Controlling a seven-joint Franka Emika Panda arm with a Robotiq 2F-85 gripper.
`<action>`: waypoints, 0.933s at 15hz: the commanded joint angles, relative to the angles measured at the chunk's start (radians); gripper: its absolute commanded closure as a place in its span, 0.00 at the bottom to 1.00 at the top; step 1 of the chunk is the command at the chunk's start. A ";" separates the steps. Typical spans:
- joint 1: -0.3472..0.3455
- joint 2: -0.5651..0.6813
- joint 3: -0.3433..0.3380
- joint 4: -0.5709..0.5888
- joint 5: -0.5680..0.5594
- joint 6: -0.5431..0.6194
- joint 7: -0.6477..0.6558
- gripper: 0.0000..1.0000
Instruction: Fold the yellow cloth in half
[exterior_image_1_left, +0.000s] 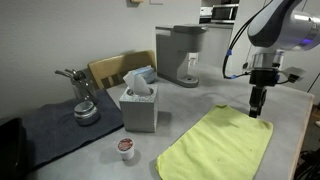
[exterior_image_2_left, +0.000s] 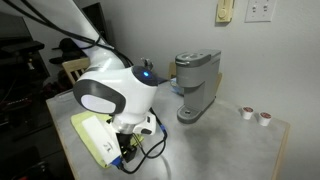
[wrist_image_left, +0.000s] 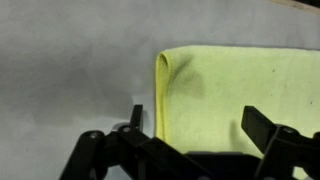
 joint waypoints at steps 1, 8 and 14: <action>-0.036 0.007 0.023 0.025 0.061 -0.010 -0.082 0.00; -0.014 -0.006 0.022 0.010 0.075 0.045 -0.079 0.00; -0.018 0.006 0.050 0.031 0.262 0.062 -0.173 0.00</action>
